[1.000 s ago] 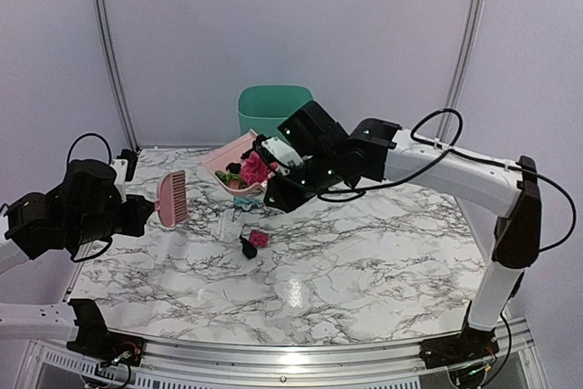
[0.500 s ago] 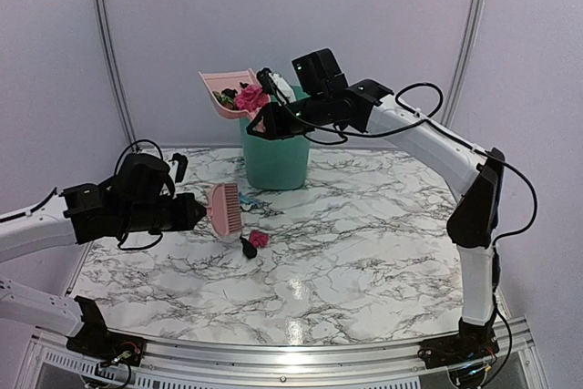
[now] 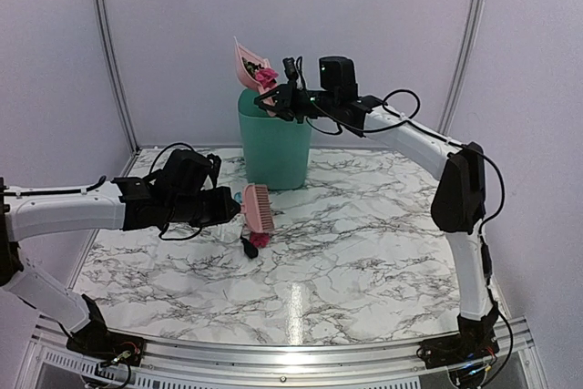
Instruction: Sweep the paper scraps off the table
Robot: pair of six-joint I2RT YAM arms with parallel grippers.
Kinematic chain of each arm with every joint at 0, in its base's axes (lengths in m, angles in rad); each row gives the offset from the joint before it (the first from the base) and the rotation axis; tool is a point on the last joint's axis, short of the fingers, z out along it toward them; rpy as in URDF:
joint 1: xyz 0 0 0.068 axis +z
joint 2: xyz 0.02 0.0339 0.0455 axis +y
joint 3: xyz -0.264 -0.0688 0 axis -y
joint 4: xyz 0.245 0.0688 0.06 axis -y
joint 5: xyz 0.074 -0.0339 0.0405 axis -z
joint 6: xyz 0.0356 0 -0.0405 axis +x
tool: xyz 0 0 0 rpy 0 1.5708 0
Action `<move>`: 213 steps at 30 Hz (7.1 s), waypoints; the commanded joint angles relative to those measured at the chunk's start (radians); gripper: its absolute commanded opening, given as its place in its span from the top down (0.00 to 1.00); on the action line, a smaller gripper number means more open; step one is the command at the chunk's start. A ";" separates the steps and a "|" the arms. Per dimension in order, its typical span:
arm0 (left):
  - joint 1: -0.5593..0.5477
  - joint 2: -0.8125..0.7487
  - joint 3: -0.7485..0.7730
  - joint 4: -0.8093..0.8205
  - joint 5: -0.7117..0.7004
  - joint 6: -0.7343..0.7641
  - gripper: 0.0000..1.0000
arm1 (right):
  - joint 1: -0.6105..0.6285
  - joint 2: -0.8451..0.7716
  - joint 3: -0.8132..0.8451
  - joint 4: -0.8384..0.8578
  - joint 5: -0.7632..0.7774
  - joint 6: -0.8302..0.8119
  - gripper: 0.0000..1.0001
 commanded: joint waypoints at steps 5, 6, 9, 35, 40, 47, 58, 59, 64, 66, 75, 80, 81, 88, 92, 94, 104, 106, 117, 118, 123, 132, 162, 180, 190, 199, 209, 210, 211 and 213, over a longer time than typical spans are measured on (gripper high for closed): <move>0.004 0.033 0.005 0.038 -0.014 -0.033 1.00 | -0.041 0.047 -0.077 0.366 -0.142 0.322 1.00; 0.003 0.036 0.003 0.039 -0.014 -0.037 1.00 | -0.042 0.046 -0.093 0.398 -0.146 0.353 1.00; 0.003 0.050 0.000 0.040 -0.006 -0.045 1.00 | -0.042 0.051 -0.130 0.497 -0.170 0.475 1.00; 0.003 0.048 -0.021 0.030 -0.021 -0.058 1.00 | -0.042 0.122 -0.163 0.986 -0.147 1.028 1.00; 0.004 0.042 -0.020 0.025 -0.026 -0.055 1.00 | -0.042 0.121 -0.152 1.002 -0.157 1.039 1.00; 0.003 0.037 -0.005 0.015 -0.026 -0.047 1.00 | -0.038 0.056 -0.112 0.733 -0.210 0.776 1.00; 0.004 0.023 0.039 -0.021 -0.044 -0.025 1.00 | -0.035 -0.081 -0.114 0.286 -0.242 0.323 1.00; 0.003 0.021 0.036 -0.022 -0.045 -0.026 1.00 | -0.034 -0.093 -0.110 0.240 -0.235 0.280 1.00; 0.004 0.011 0.031 -0.025 -0.043 -0.028 1.00 | -0.007 -0.184 -0.088 -0.064 -0.139 0.012 1.00; 0.004 0.010 0.036 -0.028 -0.038 -0.024 1.00 | 0.014 -0.244 -0.101 -0.181 -0.067 -0.101 1.00; 0.004 0.015 0.056 -0.035 -0.026 -0.014 1.00 | 0.068 -0.537 -0.509 -0.363 0.109 -0.385 1.00; 0.003 0.033 0.067 -0.036 -0.028 -0.007 1.00 | 0.076 -0.684 -0.650 -0.370 0.204 -0.428 1.00; 0.003 0.038 0.071 -0.036 -0.026 -0.005 1.00 | 0.078 -0.709 -0.666 -0.373 0.215 -0.435 1.00; 0.003 0.022 0.082 -0.054 -0.021 0.003 1.00 | 0.096 -0.838 -0.839 -0.457 0.393 -0.485 1.00; 0.003 -0.005 0.105 -0.084 -0.024 0.020 1.00 | 0.101 -0.924 -0.975 -0.504 0.471 -0.456 1.00; 0.003 -0.013 0.118 -0.102 -0.024 0.032 1.00 | 0.106 -0.946 -1.021 -0.532 0.481 -0.439 1.00; 0.007 -0.112 0.198 -0.230 -0.105 0.092 1.00 | 0.253 -0.877 -1.146 -0.665 0.483 -0.412 1.00; 0.014 -0.145 0.199 -0.269 -0.162 0.116 1.00 | 0.270 -0.849 -1.165 -0.673 0.454 -0.422 1.00; 0.110 -0.247 0.154 -0.454 -0.385 0.259 1.00 | 0.309 -0.651 -1.147 -0.674 0.363 -0.492 1.00; 0.117 -0.245 0.148 -0.465 -0.395 0.271 1.00 | 0.313 -0.632 -1.130 -0.672 0.365 -0.496 1.00; 0.158 -0.217 0.123 -0.506 -0.395 0.293 1.00 | 0.332 -0.513 -1.043 -0.664 0.385 -0.526 1.00; 0.199 -0.065 0.131 -0.516 -0.256 0.339 1.00 | 0.334 -0.376 -0.913 -0.685 0.440 -0.591 1.00; -0.008 0.079 0.232 -0.513 0.159 0.299 1.00 | 0.304 -0.250 -0.755 -0.590 0.386 -0.769 1.00; -0.018 -0.088 0.184 -0.573 -0.207 0.333 1.00 | 0.304 -0.355 -0.916 -0.324 0.364 -0.714 1.00; -0.016 -0.389 0.101 -0.603 -0.443 0.343 1.00 | 0.305 -0.381 -0.840 -0.326 0.405 -0.632 1.00; -0.016 -0.684 -0.081 -0.631 -0.524 0.249 1.00 | 0.306 -0.324 -0.582 -0.415 0.352 -0.529 1.00; -0.016 -0.789 -0.146 -0.586 -0.581 0.263 1.00 | 0.293 -0.097 -0.065 -0.469 0.294 -0.430 1.00; -0.016 -0.787 -0.147 -0.586 -0.581 0.262 1.00 | 0.289 -0.076 -0.027 -0.465 0.289 -0.412 1.00; -0.016 -0.785 -0.147 -0.586 -0.580 0.261 1.00 | 0.284 -0.059 0.009 -0.449 0.276 -0.394 1.00; -0.016 -0.779 -0.147 -0.586 -0.578 0.261 1.00 | 0.263 -0.032 0.051 -0.402 0.229 -0.348 1.00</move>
